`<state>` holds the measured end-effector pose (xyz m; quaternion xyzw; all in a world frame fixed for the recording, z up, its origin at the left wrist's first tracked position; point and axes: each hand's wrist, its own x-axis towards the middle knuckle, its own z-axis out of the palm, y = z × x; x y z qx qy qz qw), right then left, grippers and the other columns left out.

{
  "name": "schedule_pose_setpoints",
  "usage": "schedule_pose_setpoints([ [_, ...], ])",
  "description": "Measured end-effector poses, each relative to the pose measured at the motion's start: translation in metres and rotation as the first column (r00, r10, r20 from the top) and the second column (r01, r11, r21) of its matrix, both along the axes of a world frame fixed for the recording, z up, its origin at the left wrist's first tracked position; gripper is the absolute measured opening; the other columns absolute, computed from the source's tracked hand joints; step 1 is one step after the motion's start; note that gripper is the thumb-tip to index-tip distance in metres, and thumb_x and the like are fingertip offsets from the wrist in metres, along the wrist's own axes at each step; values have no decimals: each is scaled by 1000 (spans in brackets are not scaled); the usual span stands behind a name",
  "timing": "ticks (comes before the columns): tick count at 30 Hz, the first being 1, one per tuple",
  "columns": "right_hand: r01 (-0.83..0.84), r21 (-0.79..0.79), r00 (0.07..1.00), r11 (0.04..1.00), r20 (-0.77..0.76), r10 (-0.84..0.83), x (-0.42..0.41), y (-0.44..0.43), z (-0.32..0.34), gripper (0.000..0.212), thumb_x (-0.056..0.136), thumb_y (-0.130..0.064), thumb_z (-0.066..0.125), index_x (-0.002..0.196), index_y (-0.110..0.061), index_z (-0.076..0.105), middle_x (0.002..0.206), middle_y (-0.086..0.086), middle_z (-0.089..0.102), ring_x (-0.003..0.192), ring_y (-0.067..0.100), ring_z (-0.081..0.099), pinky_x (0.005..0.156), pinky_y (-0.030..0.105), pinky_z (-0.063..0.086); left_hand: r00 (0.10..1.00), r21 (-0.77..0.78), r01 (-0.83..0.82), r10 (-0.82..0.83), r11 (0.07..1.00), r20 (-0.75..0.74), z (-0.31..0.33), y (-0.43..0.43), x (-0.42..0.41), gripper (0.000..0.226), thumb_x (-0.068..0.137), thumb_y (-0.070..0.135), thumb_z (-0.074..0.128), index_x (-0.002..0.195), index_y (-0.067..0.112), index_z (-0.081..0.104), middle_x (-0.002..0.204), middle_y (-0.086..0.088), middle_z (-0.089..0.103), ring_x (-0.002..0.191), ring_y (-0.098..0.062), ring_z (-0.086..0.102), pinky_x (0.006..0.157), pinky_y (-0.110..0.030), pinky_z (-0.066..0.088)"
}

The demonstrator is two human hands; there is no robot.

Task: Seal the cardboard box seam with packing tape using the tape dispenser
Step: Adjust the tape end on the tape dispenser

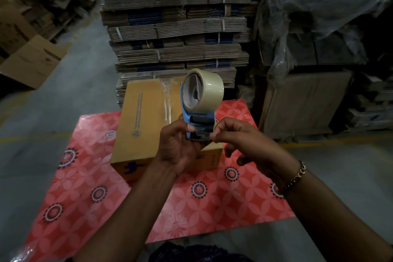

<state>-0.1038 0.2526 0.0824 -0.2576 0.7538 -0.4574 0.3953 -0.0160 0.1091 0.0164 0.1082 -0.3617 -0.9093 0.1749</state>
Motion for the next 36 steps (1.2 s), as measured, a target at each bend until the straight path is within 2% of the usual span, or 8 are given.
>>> schedule_pose_setpoints([
  [5,-17,34,1000,999,4,17,-2,-2,-1,8,96,-27,67,92,-24,61,97,1,66,72,16,54,47,24,32,1000,-27,-12,12,1000,15,-2,1,0,58,67,11,48,124,7,60,105,-13,71,95,-30,64,82,-42,53],
  [9,45,-4,998,999,44,-45,-5,-4,-5,9,93,-22,68,87,-23,62,107,16,76,62,15,52,47,23,30,999,-22,-29,30,999,15,-4,0,0,60,66,10,49,126,8,60,106,-13,71,95,-31,64,85,-45,51],
  [13,90,-44,991,995,107,-84,-6,-6,-10,19,90,-15,72,77,-22,60,92,7,74,52,11,48,46,22,27,999,-57,-32,34,998,27,-3,-1,0,65,61,15,56,125,7,60,102,-12,71,89,-29,65,79,-42,54],
  [17,125,-61,985,990,125,-117,-6,-8,-10,20,87,-16,77,76,-20,61,80,3,71,51,10,46,47,22,28,1000,-56,-22,23,998,6,-4,-1,1,51,66,10,48,111,13,72,99,-13,71,84,-29,66,81,-44,50],
  [24,147,-92,984,985,113,-136,-6,-8,-16,22,84,-14,79,76,-20,59,83,12,64,49,9,42,46,22,26,999,-90,15,-19,996,-37,-4,-1,0,52,64,5,53,112,14,73,98,-9,73,85,-25,67,77,-41,55],
  [29,223,-102,958,969,209,-198,-6,-7,-18,33,82,-7,79,92,-23,51,85,14,58,48,10,39,45,22,23,1000,-80,11,-13,997,-16,-4,-1,-1,63,57,11,59,120,11,62,96,-9,68,83,-24,62,69,-37,53],
  [33,296,-105,905,950,347,-244,0,-8,-26,31,82,-9,78,98,-24,56,72,-1,66,44,7,39,40,18,22,1000,-53,2,-3,999,-19,-5,-1,-2,57,61,7,54,117,10,64,98,-11,69,87,-27,62,75,-39,50],
  [36,303,-110,880,947,414,-233,6,-9,-32,23,82,-18,81,86,-25,58,61,-12,65,44,5,42,39,18,21,1000,-2,-6,6,1000,-30,-4,-2,-5,70,60,16,61,129,5,54,106,-14,65,94,-28,61,77,-39,52],
])
